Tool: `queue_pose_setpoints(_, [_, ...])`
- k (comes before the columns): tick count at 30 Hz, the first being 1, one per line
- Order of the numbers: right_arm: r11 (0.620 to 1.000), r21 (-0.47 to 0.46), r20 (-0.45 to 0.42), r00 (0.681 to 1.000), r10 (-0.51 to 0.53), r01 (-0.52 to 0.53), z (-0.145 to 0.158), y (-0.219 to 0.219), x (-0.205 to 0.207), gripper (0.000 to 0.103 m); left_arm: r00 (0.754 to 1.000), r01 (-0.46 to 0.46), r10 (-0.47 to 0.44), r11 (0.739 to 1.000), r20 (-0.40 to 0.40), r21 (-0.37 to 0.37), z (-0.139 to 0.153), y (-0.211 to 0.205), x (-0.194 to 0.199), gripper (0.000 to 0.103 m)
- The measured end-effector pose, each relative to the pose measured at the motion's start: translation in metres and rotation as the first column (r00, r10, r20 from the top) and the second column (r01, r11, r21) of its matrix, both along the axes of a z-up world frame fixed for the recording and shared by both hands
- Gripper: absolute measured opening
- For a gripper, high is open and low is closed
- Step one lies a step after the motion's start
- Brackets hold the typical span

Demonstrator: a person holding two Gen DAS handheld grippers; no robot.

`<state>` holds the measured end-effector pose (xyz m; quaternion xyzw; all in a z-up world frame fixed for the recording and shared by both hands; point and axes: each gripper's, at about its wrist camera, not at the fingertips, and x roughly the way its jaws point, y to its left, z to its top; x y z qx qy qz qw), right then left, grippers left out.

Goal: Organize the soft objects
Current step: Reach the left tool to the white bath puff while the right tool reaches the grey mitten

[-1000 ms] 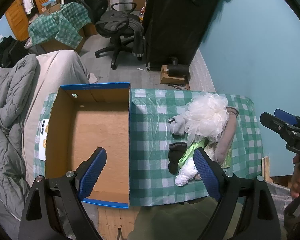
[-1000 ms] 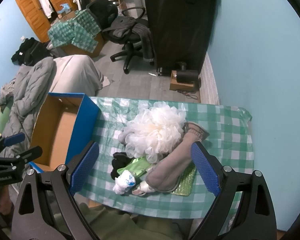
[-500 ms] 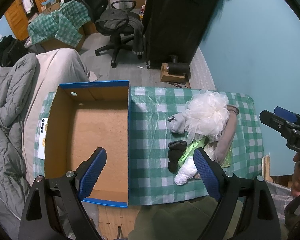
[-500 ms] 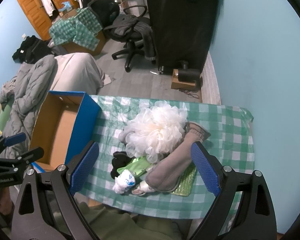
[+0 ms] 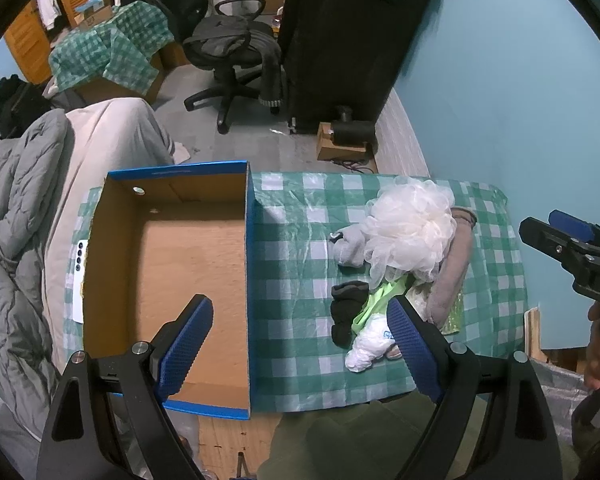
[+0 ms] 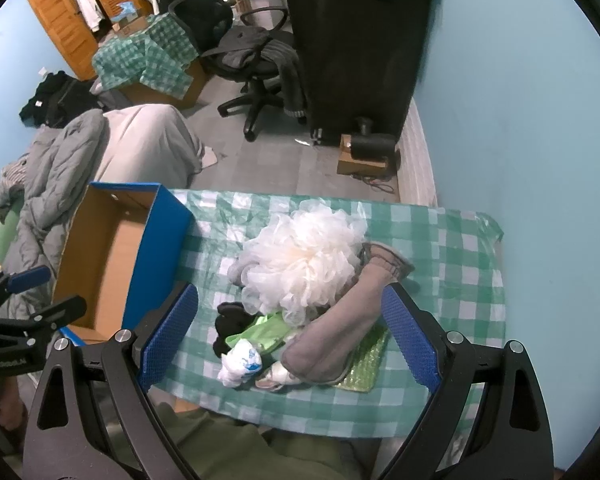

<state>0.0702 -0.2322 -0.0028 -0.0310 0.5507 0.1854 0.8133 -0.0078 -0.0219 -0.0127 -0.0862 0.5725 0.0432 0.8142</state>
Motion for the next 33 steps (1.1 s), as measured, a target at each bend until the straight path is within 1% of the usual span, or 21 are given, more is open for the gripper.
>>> queue_pose_setpoints(13, [1.000, -0.011, -0.017, 1.000, -0.017, 0.017, -0.006, -0.015, 0.008, 0.093, 1.000, 0.018, -0.018, 1.000, -0.010, 0.005, -0.003, -0.010, 0.014, 0.090])
queue_pose_setpoints(20, [0.999, -0.048, -0.027, 1.000, -0.016, 0.015, -0.016, -0.022, 0.012, 0.092, 0.999, 0.045, -0.044, 0.999, -0.023, 0.008, -0.009, -0.021, 0.024, 0.090])
queue_pose_setpoints(25, [0.998, -0.043, -0.077, 0.996, -0.051, 0.047, -0.032, -0.035, 0.016, 0.092, 0.996, 0.076, -0.076, 0.997, -0.046, 0.008, -0.020, -0.031, 0.032, 0.090])
queue_pose_setpoints(33, [0.994, -0.075, -0.145, 0.986, -0.089, 0.078, -0.065, -0.055, 0.023, 0.092, 0.987, 0.139, -0.138, 0.990, -0.079, 0.008, -0.046, -0.047, 0.051, 0.090])
